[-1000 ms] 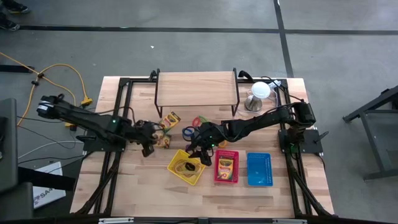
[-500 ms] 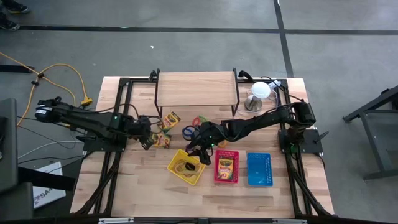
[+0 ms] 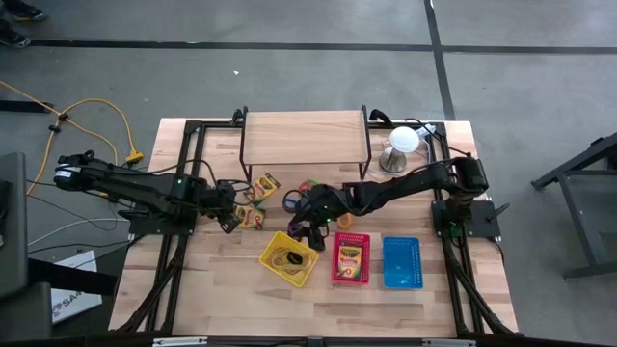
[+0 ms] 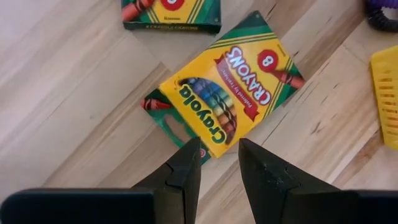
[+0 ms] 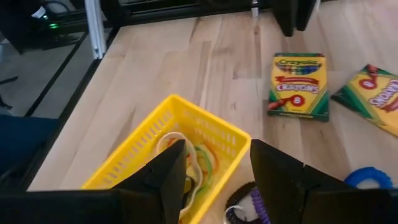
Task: Pick & Place Office Desk Supplies
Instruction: Put the bottom crayon box into the red bin
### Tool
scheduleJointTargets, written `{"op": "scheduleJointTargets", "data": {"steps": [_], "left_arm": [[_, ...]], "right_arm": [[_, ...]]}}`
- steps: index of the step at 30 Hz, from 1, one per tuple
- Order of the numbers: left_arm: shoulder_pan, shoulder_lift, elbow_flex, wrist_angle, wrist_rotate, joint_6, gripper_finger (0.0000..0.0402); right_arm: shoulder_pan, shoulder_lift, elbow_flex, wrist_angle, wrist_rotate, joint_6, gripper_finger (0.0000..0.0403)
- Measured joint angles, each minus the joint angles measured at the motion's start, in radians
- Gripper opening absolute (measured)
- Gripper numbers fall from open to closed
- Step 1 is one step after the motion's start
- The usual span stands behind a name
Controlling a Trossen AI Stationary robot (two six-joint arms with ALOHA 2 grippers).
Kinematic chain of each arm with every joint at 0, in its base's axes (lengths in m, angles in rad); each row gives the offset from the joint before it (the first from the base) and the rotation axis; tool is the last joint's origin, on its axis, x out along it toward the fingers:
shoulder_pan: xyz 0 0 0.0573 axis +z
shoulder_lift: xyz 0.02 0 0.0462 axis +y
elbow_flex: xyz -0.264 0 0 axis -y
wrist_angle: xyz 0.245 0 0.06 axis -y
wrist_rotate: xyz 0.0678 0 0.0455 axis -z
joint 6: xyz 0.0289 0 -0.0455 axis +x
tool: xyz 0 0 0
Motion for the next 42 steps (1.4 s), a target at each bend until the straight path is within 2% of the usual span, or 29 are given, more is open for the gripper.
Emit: {"op": "scheduleJointTargets", "data": {"steps": [5,10,18,31,34,42], "left_arm": [[0.000,0.000,-0.009,0.036,0.002,-0.008,0.0104],[-0.001,0.000,-0.073,0.111,0.007,-0.049,0.0104],[-0.001,0.000,-0.114,0.133,0.003,-0.063,0.0104],[-0.001,0.000,-0.159,0.184,-0.003,-0.073,0.0104],[-0.001,0.000,-0.160,0.201,-0.009,-0.071,0.0104],[-0.001,0.000,-0.201,0.280,-0.013,-0.079,0.0104]], "right_arm": [[-0.004,0.016,0.000,0.004,-0.001,-0.005,0.0167],[-0.009,0.046,-0.004,0.021,-0.022,-0.009,0.0167],[-0.031,0.094,0.000,0.109,-0.057,0.001,0.0167],[-0.107,0.094,0.000,0.143,-0.053,0.003,0.0167],[-0.116,0.126,0.002,0.195,-0.058,0.010,0.0167],[-0.149,0.196,-0.002,0.260,-0.156,0.099,0.0167]]}}
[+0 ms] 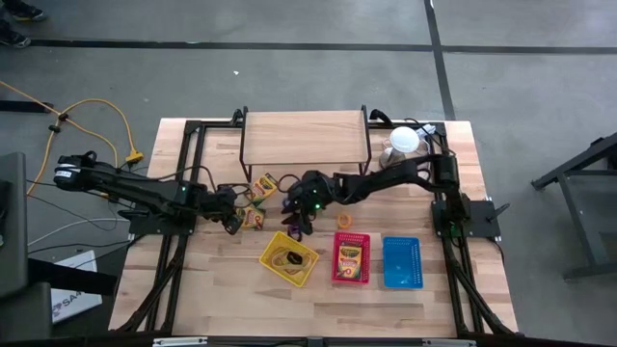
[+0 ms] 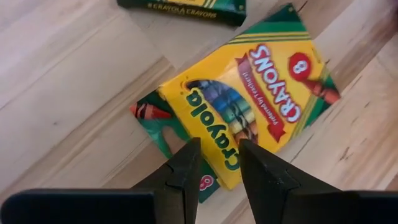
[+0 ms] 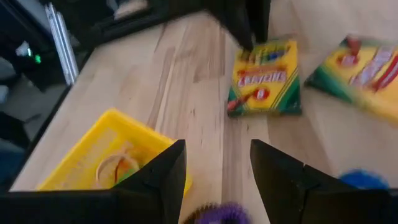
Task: Pick & Place Office Desk Supplies
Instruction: Put the bottom crayon box into the red bin
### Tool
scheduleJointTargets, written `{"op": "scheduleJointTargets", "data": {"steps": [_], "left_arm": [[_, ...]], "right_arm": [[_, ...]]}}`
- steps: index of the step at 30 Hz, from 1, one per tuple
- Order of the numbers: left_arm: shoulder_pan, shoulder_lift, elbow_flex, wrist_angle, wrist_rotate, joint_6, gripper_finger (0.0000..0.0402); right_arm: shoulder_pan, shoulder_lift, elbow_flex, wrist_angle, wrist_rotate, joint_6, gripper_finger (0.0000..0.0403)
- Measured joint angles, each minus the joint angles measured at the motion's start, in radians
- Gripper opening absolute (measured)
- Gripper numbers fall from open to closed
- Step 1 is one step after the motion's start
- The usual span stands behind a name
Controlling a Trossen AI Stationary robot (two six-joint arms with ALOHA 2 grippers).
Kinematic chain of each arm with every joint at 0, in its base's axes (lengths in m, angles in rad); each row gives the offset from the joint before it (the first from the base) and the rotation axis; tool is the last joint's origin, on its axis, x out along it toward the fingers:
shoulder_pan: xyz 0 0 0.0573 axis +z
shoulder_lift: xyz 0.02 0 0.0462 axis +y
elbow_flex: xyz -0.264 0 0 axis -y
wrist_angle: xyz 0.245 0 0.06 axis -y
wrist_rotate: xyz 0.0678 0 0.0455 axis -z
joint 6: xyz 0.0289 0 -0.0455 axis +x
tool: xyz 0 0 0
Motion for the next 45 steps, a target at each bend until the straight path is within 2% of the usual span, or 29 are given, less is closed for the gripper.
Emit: {"op": "scheduleJointTargets", "data": {"steps": [9,16,25,33,45], "left_arm": [[0.000,-0.001,-0.042,0.093,-0.001,-0.003,0.0104],[0.000,0.001,-0.044,0.088,0.000,-0.003,0.0104],[0.000,0.000,-0.044,0.120,-0.015,0.023,0.0104],[0.000,0.051,-0.044,0.139,-0.034,0.043,0.0104],[0.000,0.286,-0.040,0.406,-0.016,0.112,0.0104]], "right_arm": [[-0.011,0.014,0.002,-0.012,-0.011,0.120,0.0167],[-0.017,0.013,0.002,-0.023,-0.062,0.366,0.0167],[-0.019,0.013,0.002,-0.036,-0.062,0.559,0.0164],[-0.026,0.013,0.002,-0.142,-0.060,0.554,0.0143],[-0.026,0.012,0.002,-0.220,0.004,0.534,0.0139]]}}
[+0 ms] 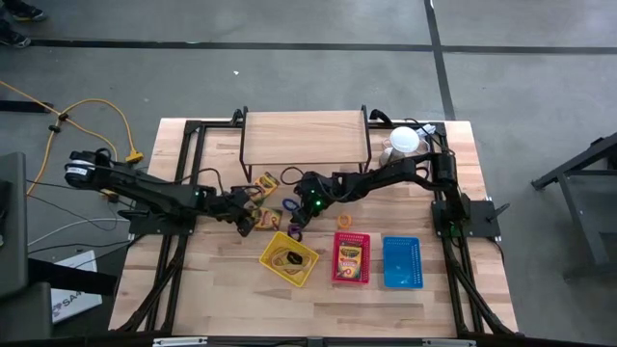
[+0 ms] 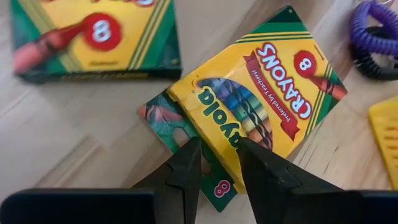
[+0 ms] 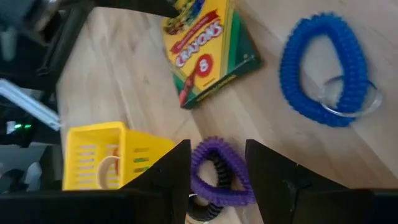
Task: Pick & Place Office Desk Supplies
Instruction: Put the bottom crayon box into the red bin
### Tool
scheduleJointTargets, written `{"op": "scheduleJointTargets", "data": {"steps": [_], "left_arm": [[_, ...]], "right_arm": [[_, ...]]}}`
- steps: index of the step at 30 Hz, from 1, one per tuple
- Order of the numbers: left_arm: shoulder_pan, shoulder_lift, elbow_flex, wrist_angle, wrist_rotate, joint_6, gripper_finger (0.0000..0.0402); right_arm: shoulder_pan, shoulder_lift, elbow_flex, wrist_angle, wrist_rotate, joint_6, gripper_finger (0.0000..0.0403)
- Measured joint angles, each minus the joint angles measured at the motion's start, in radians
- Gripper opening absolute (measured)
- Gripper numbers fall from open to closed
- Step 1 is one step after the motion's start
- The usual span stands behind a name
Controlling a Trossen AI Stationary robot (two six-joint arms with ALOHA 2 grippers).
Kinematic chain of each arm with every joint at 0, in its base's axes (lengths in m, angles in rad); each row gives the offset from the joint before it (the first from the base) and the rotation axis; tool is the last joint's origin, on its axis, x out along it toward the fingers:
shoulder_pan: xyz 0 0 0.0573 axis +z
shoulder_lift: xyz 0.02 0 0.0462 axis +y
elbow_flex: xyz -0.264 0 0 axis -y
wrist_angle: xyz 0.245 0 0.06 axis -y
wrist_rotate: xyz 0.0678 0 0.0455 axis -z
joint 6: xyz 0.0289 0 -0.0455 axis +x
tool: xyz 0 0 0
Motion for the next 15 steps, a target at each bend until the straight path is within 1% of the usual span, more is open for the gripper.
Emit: {"op": "scheduleJointTargets", "data": {"steps": [4,15], "left_arm": [[0.000,0.037,0.000,0.050,0.000,0.005,0.0104],[0.006,0.042,-0.004,0.108,-0.015,0.020,0.0104]], "right_arm": [[0.000,0.000,0.000,-0.018,0.037,0.000,0.0139],[0.000,0.000,0.000,-0.024,0.059,0.000,0.0139]]}}
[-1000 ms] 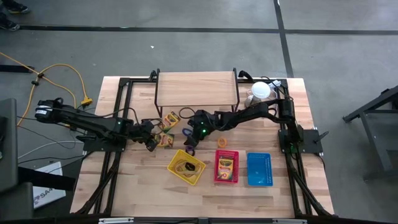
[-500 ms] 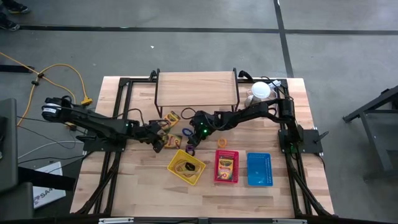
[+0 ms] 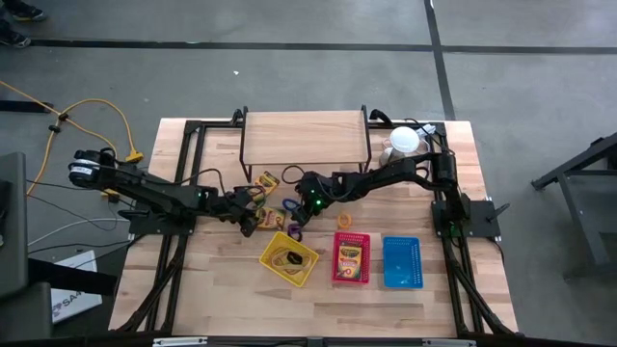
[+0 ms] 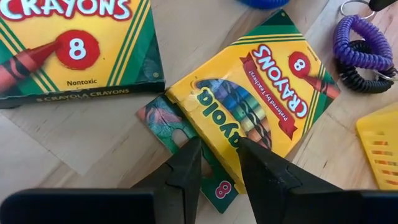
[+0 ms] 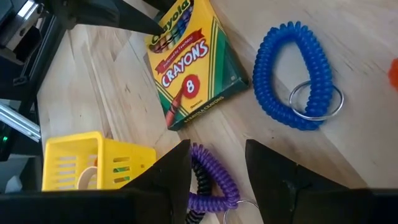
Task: Pick & Place Office Desk Supplies
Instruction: Put the bottom crayon box into the red bin
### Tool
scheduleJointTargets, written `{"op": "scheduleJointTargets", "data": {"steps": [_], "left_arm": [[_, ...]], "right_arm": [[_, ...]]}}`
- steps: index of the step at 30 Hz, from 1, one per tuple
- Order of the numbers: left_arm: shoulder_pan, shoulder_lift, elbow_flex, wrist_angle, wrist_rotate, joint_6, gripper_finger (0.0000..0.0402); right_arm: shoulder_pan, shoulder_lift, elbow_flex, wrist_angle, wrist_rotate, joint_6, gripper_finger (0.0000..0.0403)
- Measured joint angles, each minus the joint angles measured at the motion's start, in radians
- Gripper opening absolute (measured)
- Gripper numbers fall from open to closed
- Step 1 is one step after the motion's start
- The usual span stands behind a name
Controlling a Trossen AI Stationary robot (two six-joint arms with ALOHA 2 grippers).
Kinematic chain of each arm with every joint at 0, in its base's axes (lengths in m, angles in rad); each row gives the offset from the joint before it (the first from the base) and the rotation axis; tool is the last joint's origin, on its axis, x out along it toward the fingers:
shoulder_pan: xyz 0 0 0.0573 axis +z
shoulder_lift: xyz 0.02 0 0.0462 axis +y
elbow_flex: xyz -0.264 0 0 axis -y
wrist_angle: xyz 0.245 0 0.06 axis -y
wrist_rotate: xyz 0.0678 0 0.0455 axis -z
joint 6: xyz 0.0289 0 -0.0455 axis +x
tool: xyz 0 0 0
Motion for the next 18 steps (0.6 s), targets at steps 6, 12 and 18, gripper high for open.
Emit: {"op": "scheduleJointTargets", "data": {"steps": [6,12,18], "left_arm": [[0.018,0.001,0.000,0.032,0.002,0.011,0.0104],[0.038,0.034,0.000,0.104,-0.001,0.046,0.0104],[0.058,0.123,0.000,0.212,0.013,0.064,0.0104]], "right_arm": [[0.000,0.000,0.000,-0.029,0.018,0.000,0.0139],[0.000,0.000,0.000,-0.036,0.018,0.000,0.0139],[0.000,0.000,0.000,-0.055,0.041,0.000,0.0139]]}}
